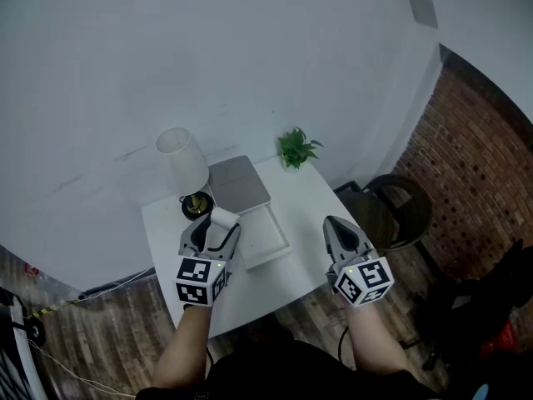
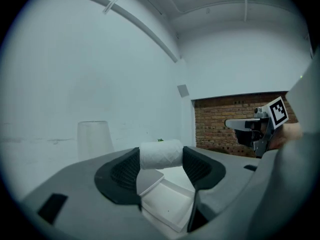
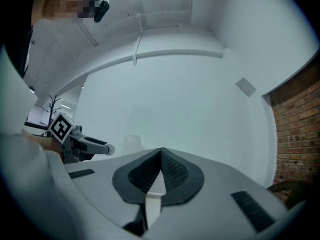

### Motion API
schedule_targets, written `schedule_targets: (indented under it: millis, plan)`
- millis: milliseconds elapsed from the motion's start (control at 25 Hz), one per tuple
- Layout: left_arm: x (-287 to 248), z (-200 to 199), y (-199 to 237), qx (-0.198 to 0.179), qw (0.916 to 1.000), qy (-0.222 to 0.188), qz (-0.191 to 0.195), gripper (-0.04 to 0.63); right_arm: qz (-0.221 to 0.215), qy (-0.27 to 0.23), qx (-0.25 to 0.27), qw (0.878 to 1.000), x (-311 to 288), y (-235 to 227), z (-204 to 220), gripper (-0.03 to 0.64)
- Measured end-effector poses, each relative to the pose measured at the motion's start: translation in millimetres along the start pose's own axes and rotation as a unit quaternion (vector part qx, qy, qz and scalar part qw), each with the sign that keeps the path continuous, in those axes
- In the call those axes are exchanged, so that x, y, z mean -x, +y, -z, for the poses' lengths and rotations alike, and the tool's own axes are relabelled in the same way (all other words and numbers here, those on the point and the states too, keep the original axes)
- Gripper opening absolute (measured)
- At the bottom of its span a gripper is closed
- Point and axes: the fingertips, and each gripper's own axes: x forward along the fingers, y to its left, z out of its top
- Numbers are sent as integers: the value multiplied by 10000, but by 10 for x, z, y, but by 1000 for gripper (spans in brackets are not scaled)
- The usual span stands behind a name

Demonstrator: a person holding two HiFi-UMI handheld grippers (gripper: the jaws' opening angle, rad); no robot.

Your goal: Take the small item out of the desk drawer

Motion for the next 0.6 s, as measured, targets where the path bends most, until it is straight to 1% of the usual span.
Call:
schedule_targets:
  millis: [80,160,240,320,440,600]
  plan:
    - [-34,-46,-5,-10,10000,-49,-28,262,-32,-22,-28,10000,-64,25,5,-2]
    - [-28,-73,-31,-96,9999,-90,-63,262,-17,-75,-140,9999,-34,50,0,-2]
    - [-14,-61,-23,-155,9998,-107,-115,262,-7,-94,-245,9997,10,80,16,-2]
    - [6,-9,29,-139,9997,-78,-189,262,-16,-82,-312,9995,33,109,38,-2]
    - [46,81,58,-78,9997,-16,-231,262,-18,-54,-265,9996,53,135,45,-2]
    - [72,170,31,-185,9994,107,-261,262,-28,-19,-161,9999,21,144,20,-2]
